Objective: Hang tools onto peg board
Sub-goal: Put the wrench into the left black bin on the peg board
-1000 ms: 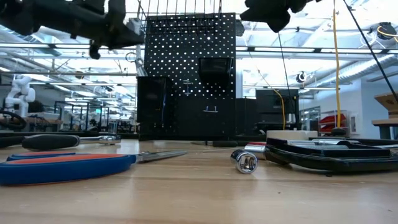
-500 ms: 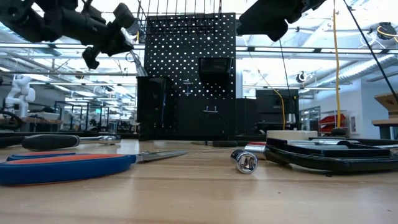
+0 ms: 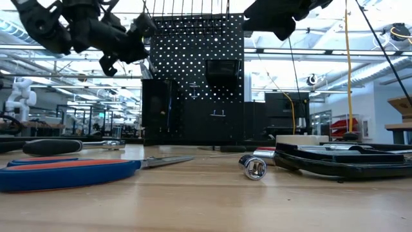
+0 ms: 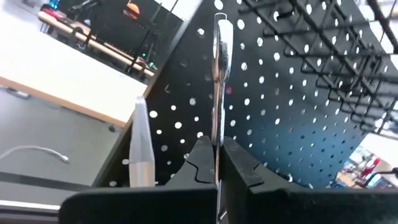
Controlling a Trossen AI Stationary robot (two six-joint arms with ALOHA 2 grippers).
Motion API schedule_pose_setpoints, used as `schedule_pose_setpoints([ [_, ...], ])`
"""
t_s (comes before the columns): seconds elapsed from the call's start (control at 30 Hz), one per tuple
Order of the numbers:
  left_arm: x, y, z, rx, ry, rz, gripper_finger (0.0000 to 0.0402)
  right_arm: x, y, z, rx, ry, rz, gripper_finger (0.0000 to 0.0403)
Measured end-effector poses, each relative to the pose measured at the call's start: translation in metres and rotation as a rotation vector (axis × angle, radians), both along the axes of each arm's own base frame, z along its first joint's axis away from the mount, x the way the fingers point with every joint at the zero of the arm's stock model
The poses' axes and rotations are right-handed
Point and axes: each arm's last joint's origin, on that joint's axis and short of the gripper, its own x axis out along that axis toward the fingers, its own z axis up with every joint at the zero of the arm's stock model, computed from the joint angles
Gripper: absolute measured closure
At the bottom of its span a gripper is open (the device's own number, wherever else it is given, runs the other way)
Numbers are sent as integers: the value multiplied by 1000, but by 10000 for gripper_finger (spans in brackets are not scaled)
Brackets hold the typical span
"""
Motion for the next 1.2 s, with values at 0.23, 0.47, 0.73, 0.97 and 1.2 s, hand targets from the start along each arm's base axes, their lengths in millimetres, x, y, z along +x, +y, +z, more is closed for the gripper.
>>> schedule_pose_setpoints([
  [0.23, 9, 3, -14, 2, 48, 68, 402, 0, 0, -1, -1, 9, 4, 221],
  [0.47, 11, 4, -16, 35, 104, 90, 402, 0, 0, -1, -1, 9, 4, 221],
  [0.73, 12, 4, -19, 68, 217, 93, 402, 0, 0, -1, -1, 9, 5, 221],
  [0.97, 14, 4, -23, 67, 262, 60, 376, 0, 0, -1, -1, 9, 5, 221],
  [1.2, 14, 4, -23, 72, 260, 45, 336, 0, 0, -1, -1, 9, 5, 221],
])
